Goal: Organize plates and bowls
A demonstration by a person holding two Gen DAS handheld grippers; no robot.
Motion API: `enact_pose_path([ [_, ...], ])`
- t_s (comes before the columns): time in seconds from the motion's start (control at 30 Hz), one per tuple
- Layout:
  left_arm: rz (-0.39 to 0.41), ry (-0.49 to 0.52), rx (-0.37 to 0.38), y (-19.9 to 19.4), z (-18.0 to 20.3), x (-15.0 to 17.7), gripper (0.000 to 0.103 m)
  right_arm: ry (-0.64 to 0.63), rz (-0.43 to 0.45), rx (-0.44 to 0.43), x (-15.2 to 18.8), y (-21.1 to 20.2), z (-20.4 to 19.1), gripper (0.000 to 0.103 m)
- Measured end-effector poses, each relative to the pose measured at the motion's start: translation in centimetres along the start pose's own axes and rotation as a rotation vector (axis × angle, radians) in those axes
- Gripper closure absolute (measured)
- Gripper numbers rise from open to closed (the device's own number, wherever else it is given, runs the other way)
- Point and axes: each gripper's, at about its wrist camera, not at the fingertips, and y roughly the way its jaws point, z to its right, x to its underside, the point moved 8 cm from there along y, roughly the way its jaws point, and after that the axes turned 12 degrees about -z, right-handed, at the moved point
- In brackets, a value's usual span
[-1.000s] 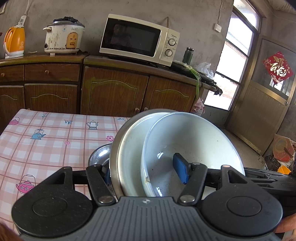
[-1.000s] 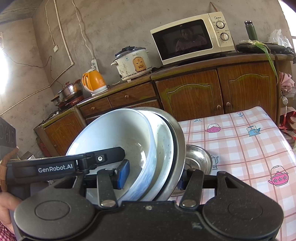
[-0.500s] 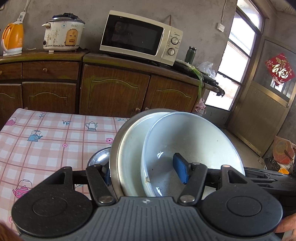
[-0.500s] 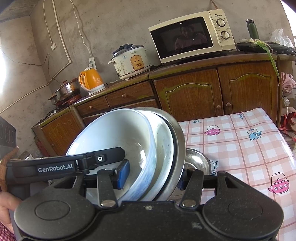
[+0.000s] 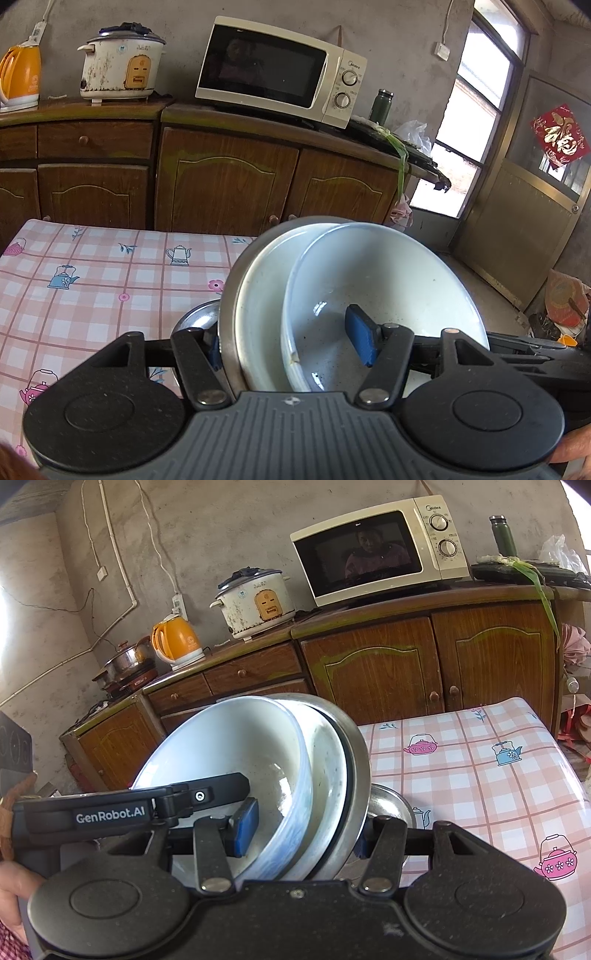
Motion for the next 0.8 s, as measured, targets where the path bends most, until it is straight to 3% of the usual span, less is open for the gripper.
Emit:
enact_pose_path([
  [0.8,-0.029,-0.011,-0.013,1.5,-1.2,-0.6,0.040,0.017,-0.025,-0.014,0.1,1.7,0.7,0.042],
])
